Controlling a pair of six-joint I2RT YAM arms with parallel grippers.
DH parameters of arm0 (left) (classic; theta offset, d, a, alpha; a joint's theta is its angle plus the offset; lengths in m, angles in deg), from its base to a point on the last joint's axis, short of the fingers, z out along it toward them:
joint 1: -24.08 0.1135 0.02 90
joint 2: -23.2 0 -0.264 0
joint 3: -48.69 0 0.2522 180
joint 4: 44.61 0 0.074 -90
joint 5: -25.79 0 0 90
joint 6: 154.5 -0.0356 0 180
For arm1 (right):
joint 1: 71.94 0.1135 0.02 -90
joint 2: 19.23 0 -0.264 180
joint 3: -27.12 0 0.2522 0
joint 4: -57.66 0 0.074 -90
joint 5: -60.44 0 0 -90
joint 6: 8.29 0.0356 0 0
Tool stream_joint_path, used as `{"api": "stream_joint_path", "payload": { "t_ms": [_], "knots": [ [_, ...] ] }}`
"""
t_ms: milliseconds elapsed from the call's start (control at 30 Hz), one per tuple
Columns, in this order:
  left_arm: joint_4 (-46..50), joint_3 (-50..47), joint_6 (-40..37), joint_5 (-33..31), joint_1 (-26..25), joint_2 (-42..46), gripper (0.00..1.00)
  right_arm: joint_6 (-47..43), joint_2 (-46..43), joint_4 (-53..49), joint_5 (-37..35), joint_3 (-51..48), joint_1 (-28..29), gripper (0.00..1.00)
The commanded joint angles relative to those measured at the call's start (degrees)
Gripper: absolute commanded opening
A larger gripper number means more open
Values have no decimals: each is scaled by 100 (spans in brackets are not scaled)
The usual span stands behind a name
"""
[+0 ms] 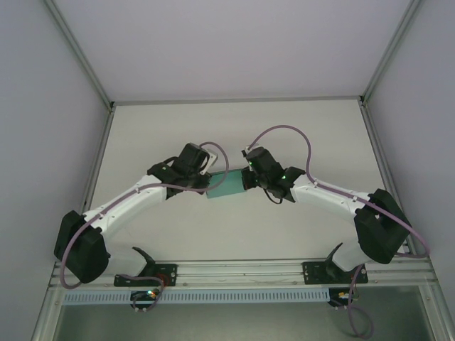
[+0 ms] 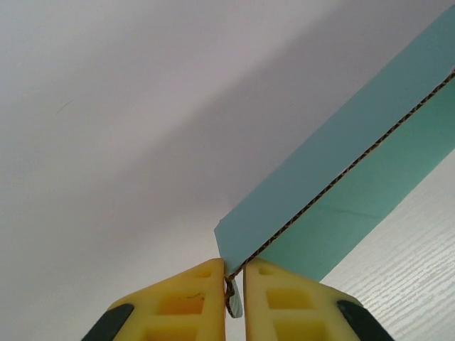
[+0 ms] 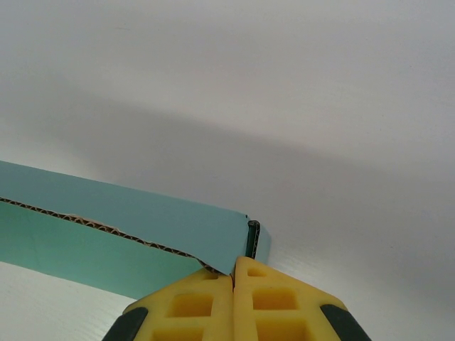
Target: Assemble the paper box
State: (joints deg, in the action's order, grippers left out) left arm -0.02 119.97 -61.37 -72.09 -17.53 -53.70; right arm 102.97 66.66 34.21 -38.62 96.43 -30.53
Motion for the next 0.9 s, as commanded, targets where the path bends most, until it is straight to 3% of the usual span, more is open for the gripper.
{"api": "stream_joint_path", "payload": {
  "t_ms": [0, 300, 400, 500, 533, 767, 867],
  "knots": [
    [124, 45, 274, -274, -67, -68, 13, 109, 191, -1026, 186, -194, 77, 0],
    [187, 111, 234, -627, -69, -224, 22, 108, 177, -1017, 176, -206, 78, 0],
    [212, 181, 205, -574, -69, -267, 16, 72, 204, -1030, 168, -186, 77, 0],
    [168, 246, 276, -545, -70, -278, 0, 50, 252, -1101, 155, -146, 74, 0],
    [160, 283, 320, -527, -71, -286, 0, 61, 253, -1105, 144, -137, 82, 0],
    [696, 777, 1443, -228, 52, -597, 0, 128, 259, -1247, -33, -47, 149, 0],
    [968, 871, 2190, 255, 315, -786, 0, 250, 305, -1437, -204, 34, 195, 0]
  ]
}}
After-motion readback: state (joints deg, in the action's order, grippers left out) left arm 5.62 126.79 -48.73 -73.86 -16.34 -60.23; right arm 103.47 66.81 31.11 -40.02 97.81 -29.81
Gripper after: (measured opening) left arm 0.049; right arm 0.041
